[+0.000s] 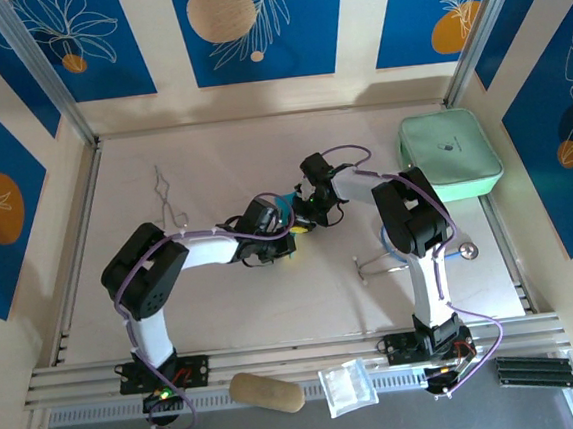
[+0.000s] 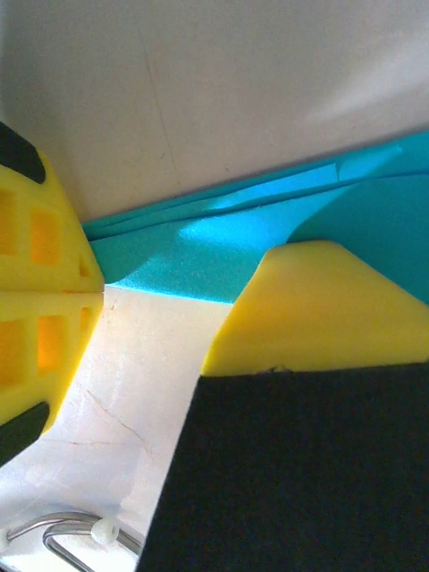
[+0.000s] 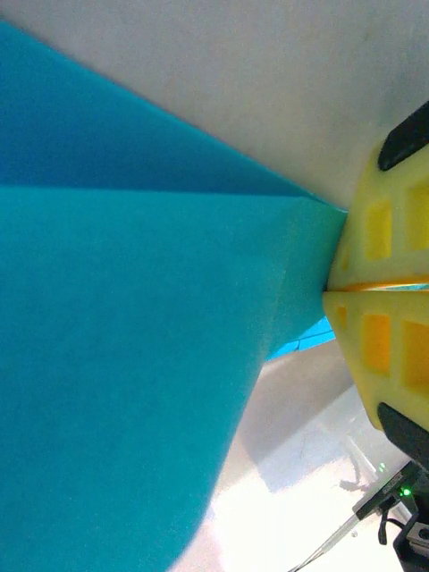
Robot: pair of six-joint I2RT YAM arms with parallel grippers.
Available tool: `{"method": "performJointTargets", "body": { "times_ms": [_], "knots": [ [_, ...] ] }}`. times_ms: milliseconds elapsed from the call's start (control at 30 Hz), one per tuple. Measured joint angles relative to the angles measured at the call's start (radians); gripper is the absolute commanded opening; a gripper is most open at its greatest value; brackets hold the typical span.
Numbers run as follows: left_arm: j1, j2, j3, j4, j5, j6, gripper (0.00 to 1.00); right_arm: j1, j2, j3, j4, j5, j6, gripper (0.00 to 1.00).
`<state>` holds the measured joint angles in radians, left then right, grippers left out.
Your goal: Fold a paper plane with a square sheet of paper (pick it up from the middle)
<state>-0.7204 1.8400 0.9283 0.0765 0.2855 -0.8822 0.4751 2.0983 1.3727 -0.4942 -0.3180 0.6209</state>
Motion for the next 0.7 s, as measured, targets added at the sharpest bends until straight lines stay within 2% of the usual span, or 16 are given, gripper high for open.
{"method": "performJointTargets", "body": {
  "times_ms": [367,567,700],
  "knots": [
    [-0.007,-0.051,-0.077,0.036,-0.01,-0.011,0.0,0.006,0.009,0.021,-0.032,0.004,0.008,0.11],
    [-0.016,-0.144,-0.102,-0.089,-0.006,-0.019,0.03,0.008,0.009,0.021,-0.034,0.004,0.016,0.1],
    [-0.016,-0.157,-0.085,-0.098,-0.011,-0.021,0.03,0.009,0.005,0.017,-0.031,0.005,0.037,0.1]
  ]
}}
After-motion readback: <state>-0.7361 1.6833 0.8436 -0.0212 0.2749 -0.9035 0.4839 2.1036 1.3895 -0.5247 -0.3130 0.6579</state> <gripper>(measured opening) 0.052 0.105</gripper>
